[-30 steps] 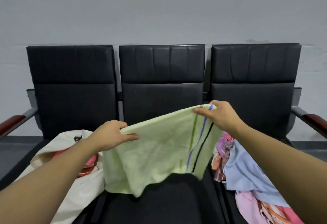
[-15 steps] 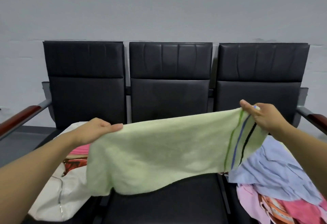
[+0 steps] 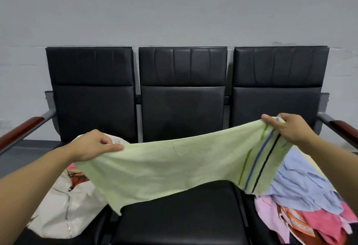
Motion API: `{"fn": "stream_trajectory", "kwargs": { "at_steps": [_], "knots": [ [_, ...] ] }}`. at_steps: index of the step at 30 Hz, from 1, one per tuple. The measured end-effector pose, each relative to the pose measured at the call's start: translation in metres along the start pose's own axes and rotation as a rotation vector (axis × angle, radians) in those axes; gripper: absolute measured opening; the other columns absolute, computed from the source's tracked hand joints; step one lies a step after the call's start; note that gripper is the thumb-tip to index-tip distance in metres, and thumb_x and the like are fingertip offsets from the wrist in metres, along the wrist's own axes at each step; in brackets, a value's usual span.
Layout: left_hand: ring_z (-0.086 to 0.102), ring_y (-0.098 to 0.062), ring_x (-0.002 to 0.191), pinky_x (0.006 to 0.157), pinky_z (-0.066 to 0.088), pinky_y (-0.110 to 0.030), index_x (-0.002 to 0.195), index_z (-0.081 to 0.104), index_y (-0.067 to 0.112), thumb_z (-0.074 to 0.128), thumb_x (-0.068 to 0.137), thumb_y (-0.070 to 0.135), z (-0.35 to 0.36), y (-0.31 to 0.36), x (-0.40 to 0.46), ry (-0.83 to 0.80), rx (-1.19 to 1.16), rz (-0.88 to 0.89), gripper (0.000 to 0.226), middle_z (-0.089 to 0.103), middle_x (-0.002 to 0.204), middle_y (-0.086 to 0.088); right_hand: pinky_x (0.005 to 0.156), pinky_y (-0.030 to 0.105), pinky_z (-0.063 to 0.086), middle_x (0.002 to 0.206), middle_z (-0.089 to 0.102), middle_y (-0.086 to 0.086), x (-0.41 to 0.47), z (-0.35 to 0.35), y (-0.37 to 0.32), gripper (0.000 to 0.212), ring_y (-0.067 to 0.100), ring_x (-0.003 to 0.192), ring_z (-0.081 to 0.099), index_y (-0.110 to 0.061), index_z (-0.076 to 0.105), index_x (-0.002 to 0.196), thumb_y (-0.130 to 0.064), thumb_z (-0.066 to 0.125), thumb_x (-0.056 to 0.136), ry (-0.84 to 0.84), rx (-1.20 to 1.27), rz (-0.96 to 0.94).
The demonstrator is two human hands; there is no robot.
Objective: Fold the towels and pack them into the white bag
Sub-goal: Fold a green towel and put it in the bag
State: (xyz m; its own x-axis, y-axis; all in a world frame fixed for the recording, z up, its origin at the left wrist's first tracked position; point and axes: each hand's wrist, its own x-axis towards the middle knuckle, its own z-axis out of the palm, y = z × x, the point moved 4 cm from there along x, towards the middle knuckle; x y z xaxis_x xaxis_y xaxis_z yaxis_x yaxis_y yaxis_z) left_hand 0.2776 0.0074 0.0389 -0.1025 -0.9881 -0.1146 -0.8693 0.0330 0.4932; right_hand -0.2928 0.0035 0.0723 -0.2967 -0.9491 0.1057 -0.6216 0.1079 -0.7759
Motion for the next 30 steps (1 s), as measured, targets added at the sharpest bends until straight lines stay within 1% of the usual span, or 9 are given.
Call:
{"fn": "stream_trajectory", "kwargs": {
  "at_steps": [3, 8, 12, 15, 18, 22, 25, 27, 30],
  "knots": [
    [0.03, -0.017, 0.055, 0.056, 0.027, -0.03, 0.054, 0.035, 0.008, 0.071, 0.07, 0.072, -0.003, 0.005, -0.009, -0.019, -0.028, -0.044, 0.076, 0.029, 0.06, -0.006, 0.062, 0.035, 0.045, 0.072, 0.062, 0.013, -0.005, 0.001, 0.002, 0.066, 0.026, 0.065, 0.058, 0.0, 0.06, 0.076, -0.065, 0.072, 0.077, -0.074, -0.022, 0.016],
    [0.05, -0.006, 0.051, 0.061, 0.043, -0.019, 0.05, 0.059, 0.017, 0.077, 0.075, 0.061, -0.002, -0.001, -0.03, -0.212, -0.088, -0.194, 0.055, 0.052, 0.056, 0.004, 0.066, 0.033, 0.056, 0.082, 0.076, 0.013, -0.019, 0.0, 0.004, 0.059, 0.026, 0.074, 0.073, -0.002, 0.074, 0.084, -0.061, 0.077, 0.073, -0.387, -0.079, 0.1],
    [0.046, -0.008, 0.052, 0.06, 0.041, -0.023, 0.05, 0.053, 0.019, 0.081, 0.072, 0.063, -0.003, -0.016, -0.032, -0.243, -0.111, -0.238, 0.057, 0.046, 0.057, 0.002, 0.078, 0.039, 0.061, 0.093, 0.077, 0.014, -0.024, 0.0, 0.013, 0.08, 0.029, 0.086, 0.075, -0.002, 0.077, 0.092, -0.072, 0.083, 0.053, -0.61, -0.139, 0.192],
    [0.051, -0.007, 0.053, 0.063, 0.044, -0.023, 0.052, 0.059, 0.012, 0.078, 0.073, 0.065, -0.001, -0.019, -0.021, -0.15, -0.104, -0.24, 0.061, 0.051, 0.057, 0.003, 0.073, 0.037, 0.06, 0.086, 0.077, 0.011, -0.011, 0.006, 0.019, 0.076, 0.029, 0.082, 0.075, -0.005, 0.078, 0.085, -0.074, 0.083, 0.053, -0.523, -0.169, 0.181],
    [0.038, -0.011, 0.05, 0.056, 0.034, -0.025, 0.05, 0.044, 0.015, 0.074, 0.079, 0.062, 0.012, -0.017, 0.001, -0.069, -0.061, -0.207, 0.063, 0.038, 0.056, 0.0, 0.067, 0.031, 0.052, 0.079, 0.074, 0.009, 0.009, 0.025, 0.031, 0.06, 0.026, 0.076, 0.069, -0.003, 0.073, 0.079, -0.062, 0.079, 0.07, -0.398, -0.263, 0.148],
    [0.032, -0.014, 0.052, 0.056, 0.028, -0.03, 0.056, 0.034, 0.018, 0.067, 0.089, 0.059, 0.045, -0.029, 0.047, -0.048, 0.028, -0.156, 0.061, 0.03, 0.055, 0.001, 0.067, 0.033, 0.044, 0.08, 0.065, 0.005, 0.035, 0.065, 0.059, 0.039, 0.023, 0.076, 0.06, -0.015, 0.063, 0.075, -0.051, 0.072, 0.086, -0.318, -0.375, 0.088],
    [0.042, -0.017, 0.055, 0.057, 0.031, -0.031, 0.058, 0.041, 0.019, 0.056, 0.101, 0.046, 0.077, -0.04, 0.081, -0.026, 0.119, -0.165, 0.053, 0.043, 0.055, 0.003, 0.074, 0.032, 0.037, 0.083, 0.058, 0.003, 0.053, 0.095, 0.088, 0.035, 0.024, 0.082, 0.053, -0.018, 0.053, 0.073, -0.046, 0.066, 0.092, -0.269, -0.478, 0.06],
    [0.054, -0.019, 0.065, 0.058, 0.035, -0.031, 0.064, 0.053, 0.017, 0.049, 0.104, 0.041, 0.098, -0.043, 0.102, -0.035, 0.172, -0.179, 0.047, 0.058, 0.067, 0.0, 0.075, 0.03, 0.035, 0.085, 0.057, 0.002, 0.062, 0.111, 0.105, 0.031, 0.026, 0.086, 0.055, -0.022, 0.05, 0.075, -0.044, 0.062, 0.093, -0.214, -0.503, 0.058],
    [0.061, -0.023, 0.076, 0.065, 0.041, -0.033, 0.074, 0.061, 0.016, 0.046, 0.106, 0.041, 0.122, -0.056, 0.134, -0.002, 0.198, -0.215, 0.043, 0.064, 0.074, -0.003, 0.074, 0.031, 0.035, 0.073, 0.053, 0.0, 0.073, 0.13, 0.119, 0.025, 0.025, 0.078, 0.053, -0.018, 0.052, 0.085, -0.038, 0.055, 0.1, -0.192, -0.509, 0.096]
  ]
}}
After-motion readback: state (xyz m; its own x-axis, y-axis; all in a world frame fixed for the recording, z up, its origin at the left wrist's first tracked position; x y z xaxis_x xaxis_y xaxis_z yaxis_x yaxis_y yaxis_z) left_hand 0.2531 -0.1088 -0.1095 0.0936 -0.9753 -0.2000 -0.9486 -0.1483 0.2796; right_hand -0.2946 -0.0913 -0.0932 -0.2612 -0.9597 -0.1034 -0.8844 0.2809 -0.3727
